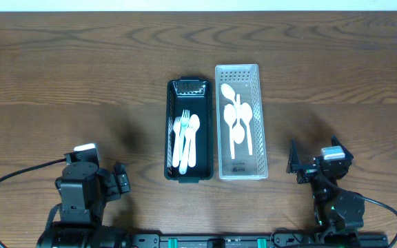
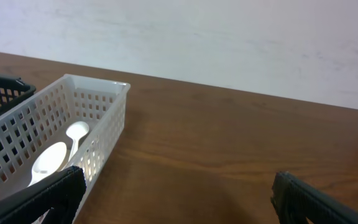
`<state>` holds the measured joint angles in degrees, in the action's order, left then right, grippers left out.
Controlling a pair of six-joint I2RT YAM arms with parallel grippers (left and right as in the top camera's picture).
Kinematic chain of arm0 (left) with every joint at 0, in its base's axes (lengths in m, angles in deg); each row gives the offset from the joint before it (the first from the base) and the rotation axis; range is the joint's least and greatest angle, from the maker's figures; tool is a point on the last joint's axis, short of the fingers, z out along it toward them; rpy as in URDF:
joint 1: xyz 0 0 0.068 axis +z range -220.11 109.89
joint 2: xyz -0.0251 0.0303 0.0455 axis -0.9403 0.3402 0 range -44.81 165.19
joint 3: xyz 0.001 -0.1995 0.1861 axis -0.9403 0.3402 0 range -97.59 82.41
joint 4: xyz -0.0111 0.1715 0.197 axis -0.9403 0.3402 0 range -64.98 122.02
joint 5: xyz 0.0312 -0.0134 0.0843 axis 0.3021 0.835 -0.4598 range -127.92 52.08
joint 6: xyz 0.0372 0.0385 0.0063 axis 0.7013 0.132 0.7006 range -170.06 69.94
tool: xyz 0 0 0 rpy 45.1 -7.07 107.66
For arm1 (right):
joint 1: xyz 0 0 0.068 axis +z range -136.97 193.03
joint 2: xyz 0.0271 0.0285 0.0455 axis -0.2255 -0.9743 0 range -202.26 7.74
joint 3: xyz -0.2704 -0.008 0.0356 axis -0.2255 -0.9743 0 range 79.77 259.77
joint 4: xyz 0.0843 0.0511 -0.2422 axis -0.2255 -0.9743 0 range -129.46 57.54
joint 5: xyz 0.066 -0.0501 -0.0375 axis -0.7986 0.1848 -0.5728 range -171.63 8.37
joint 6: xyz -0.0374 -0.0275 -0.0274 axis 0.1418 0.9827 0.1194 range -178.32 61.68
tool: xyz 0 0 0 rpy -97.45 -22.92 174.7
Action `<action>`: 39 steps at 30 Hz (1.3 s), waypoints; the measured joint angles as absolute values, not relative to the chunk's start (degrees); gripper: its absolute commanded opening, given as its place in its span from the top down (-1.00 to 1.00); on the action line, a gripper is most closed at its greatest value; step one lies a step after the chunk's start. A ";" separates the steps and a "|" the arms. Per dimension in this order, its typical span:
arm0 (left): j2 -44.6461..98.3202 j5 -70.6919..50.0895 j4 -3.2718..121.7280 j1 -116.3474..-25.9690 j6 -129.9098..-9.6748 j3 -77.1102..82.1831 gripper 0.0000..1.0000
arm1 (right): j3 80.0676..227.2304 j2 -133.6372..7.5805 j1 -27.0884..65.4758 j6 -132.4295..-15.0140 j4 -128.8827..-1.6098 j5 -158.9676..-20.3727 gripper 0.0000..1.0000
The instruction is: Pack container
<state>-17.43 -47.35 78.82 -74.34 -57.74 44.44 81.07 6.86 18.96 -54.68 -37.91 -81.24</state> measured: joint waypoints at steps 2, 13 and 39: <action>-17.65 -47.35 78.89 -74.34 -57.74 44.44 -0.96 | 81.07 6.86 18.96 -54.68 -37.91 -81.24 -0.98; -34.96 -47.37 80.90 -70.84 -57.69 45.42 -0.96 | 81.05 6.92 18.96 -54.68 -37.76 -81.24 -0.98; -44.19 -45.32 27.70 -70.14 -49.56 80.26 -0.96 | 80.81 7.06 18.96 -54.66 -37.65 -81.27 -0.98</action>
<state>-44.19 -45.32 27.70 -70.14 -49.56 80.26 80.81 7.06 18.96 -54.66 -37.65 -81.27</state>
